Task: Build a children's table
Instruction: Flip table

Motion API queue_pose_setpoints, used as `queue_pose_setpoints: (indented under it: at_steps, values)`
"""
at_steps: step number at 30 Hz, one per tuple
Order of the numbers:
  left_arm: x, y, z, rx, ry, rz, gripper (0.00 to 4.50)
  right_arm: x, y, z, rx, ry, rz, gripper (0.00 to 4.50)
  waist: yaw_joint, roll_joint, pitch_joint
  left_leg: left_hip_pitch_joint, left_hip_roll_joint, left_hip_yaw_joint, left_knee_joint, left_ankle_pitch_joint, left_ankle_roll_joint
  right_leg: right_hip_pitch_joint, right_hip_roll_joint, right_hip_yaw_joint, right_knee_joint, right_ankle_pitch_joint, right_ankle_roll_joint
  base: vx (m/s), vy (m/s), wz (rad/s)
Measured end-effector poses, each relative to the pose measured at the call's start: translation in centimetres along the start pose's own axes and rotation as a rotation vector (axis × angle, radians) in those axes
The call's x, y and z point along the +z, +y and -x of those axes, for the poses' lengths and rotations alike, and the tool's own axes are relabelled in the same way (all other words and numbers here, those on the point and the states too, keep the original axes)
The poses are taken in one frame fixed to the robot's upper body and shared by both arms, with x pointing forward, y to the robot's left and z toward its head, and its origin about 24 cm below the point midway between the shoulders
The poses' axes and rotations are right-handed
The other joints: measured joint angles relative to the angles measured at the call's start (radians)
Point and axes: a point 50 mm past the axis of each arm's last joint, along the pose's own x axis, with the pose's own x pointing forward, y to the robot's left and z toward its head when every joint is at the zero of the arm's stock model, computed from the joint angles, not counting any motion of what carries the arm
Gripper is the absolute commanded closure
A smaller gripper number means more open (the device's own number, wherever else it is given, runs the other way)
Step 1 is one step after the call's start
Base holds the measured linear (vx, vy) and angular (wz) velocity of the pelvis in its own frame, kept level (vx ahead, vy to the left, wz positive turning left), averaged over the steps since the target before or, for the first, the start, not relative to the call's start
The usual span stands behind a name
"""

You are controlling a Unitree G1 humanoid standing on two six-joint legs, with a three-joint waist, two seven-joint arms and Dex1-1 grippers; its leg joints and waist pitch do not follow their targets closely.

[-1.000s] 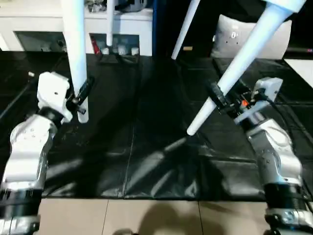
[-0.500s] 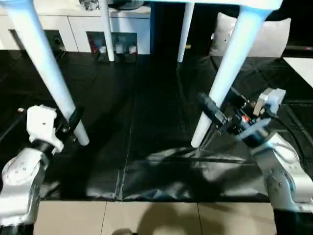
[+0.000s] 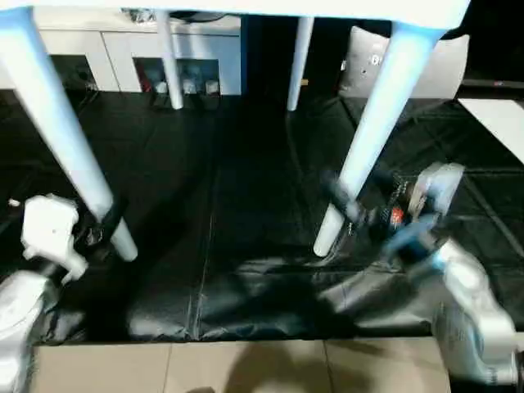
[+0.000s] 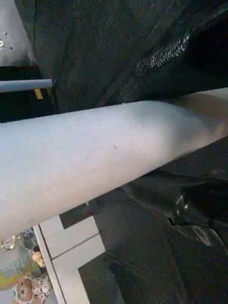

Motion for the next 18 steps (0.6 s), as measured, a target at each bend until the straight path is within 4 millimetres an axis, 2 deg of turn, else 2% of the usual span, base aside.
queue_pose_setpoints:
  at_steps: [1, 2, 4, 7, 8, 12, 13, 14, 18]
  values:
    - [-0.6, -0.3, 0.6, -0.006, 0.009, 0.059, 1.75, -0.2, 0.2, 0.6, -0.004, 0.007, -0.004, 0.00, 0.000, 0.005, 0.002, 0.000, 0.000, 0.001, 0.000, 0.000, 0.000, -0.001, 0.000, 0.001, 0.000, 0.000, 0.000, 0.000, 0.000, 0.00]
    - [-1.1, -0.7, 1.2, -0.005, 0.009, 0.115, 1.60, -0.6, 0.4, 1.2, -0.012, 0.019, -0.015, 0.00, 0.000, 0.005, 0.003, 0.000, 0.000, 0.002, -0.002, 0.000, 0.000, -0.002, 0.000, 0.001, 0.000, -0.001, 0.001, 0.000, 0.000, 0.00]
    - [-1.5, -1.2, 2.2, -0.012, 0.012, 0.202, 1.41, -1.4, 0.5, 2.2, -0.032, 0.049, -0.042, 0.00, 0.003, 0.000, 0.004, -0.001, 0.001, 0.002, -0.004, 0.000, 0.000, -0.004, 0.001, 0.001, 0.002, -0.003, -0.001, 0.000, 0.000, 0.00]
    - [-0.9, -2.0, 3.0, -0.038, -0.019, 0.252, 1.29, -1.6, 0.9, 3.1, -0.045, 0.059, -0.046, 0.00, 0.007, 0.000, 0.004, -0.010, 0.001, 0.002, -0.004, 0.001, -0.001, -0.013, 0.002, 0.001, 0.003, -0.004, -0.001, 0.000, 0.000, 0.00]
    - [-0.7, -2.1, 3.1, -0.040, -0.029, 0.259, 1.03, -1.6, 1.0, 3.2, -0.045, 0.058, -0.048, 0.00, 0.009, 0.000, 0.004, -0.011, 0.001, 0.001, -0.004, 0.001, -0.001, -0.014, 0.002, 0.001, 0.003, -0.004, -0.002, 0.000, 0.000, 0.00]
    - [-0.2, -3.7, 4.1, -0.022, -0.075, 0.372, 0.88, -1.3, 2.1, 4.4, -0.052, 0.057, -0.072, 0.00, 0.008, -0.001, 0.004, -0.012, 0.001, 0.002, -0.004, 0.000, 0.000, -0.015, 0.001, 0.001, 0.002, -0.004, -0.002, 0.000, 0.000, 0.00]
    - [-0.2, -3.9, 4.3, -0.002, -0.067, 0.380, 0.61, -1.1, 2.3, 4.5, -0.053, 0.052, -0.072, 0.00, 0.006, -0.001, 0.004, -0.011, 0.001, 0.002, -0.004, 0.000, 0.000, -0.015, 0.001, 0.001, 0.003, -0.004, -0.002, 0.000, 0.000, 0.00]
    - [-0.1, -3.9, 4.3, 0.014, -0.060, 0.380, 0.52, -0.9, 2.4, 4.5, -0.048, 0.050, -0.068, 0.00, 0.006, -0.001, 0.004, -0.011, 0.001, 0.002, -0.004, 0.001, -0.001, -0.015, 0.001, 0.001, 0.004, -0.003, -0.002, 0.000, 0.000, 0.00]
    - [0.9, -4.6, 3.9, 0.032, -0.102, 0.404, 0.52, -0.1, 2.8, 4.5, -0.050, 0.047, -0.048, 0.00, 0.005, -0.001, 0.004, -0.006, 0.001, 0.002, -0.004, 0.002, -0.002, -0.008, 0.001, 0.001, 0.003, -0.004, 0.001, 0.000, 0.000, 0.00]
